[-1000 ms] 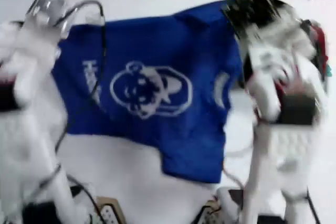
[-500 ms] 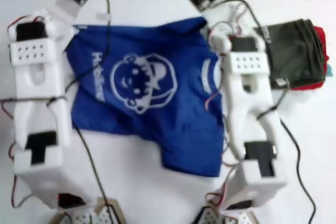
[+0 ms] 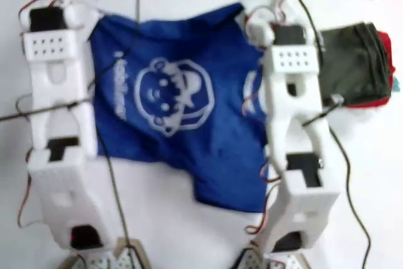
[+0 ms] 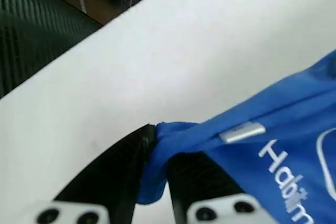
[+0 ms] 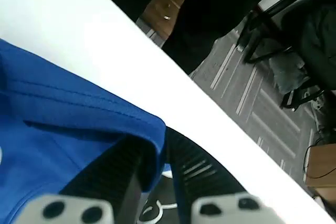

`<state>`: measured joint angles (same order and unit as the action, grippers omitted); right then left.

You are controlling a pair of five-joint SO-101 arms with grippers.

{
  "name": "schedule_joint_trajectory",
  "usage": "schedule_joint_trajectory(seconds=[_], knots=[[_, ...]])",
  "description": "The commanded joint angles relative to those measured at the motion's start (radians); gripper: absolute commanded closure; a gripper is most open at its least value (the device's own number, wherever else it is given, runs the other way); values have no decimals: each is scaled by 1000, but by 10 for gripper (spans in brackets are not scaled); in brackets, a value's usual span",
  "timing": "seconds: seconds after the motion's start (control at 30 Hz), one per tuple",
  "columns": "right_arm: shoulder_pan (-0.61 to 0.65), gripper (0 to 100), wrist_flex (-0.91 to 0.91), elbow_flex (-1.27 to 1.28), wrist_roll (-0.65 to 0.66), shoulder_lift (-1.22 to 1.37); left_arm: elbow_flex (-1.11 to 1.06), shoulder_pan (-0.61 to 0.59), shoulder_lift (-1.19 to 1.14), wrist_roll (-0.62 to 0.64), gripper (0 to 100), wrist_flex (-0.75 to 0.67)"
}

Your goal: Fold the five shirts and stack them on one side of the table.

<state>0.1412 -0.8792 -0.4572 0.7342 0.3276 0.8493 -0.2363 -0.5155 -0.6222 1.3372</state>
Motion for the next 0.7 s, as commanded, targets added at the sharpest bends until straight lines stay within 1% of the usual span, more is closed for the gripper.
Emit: schedule_joint_trajectory(seconds=[0.0,0.27,0.4,0.5,0.6,0.67], knots=[[-5,981,-58,-48,-8,19,47,12,-43,12,976,17],[-10,981,-160,-44,-8,157,47,9,-209,18,976,26],[-10,981,-254,-54,-9,163,56,8,-232,14,976,117],[-13,981,-326,-52,-17,110,56,6,-204,12,976,198],[-15,981,-423,-48,-84,41,56,0,-150,12,976,290],[-8,981,-492,-44,-106,-1,53,-2,-112,11,976,351]])
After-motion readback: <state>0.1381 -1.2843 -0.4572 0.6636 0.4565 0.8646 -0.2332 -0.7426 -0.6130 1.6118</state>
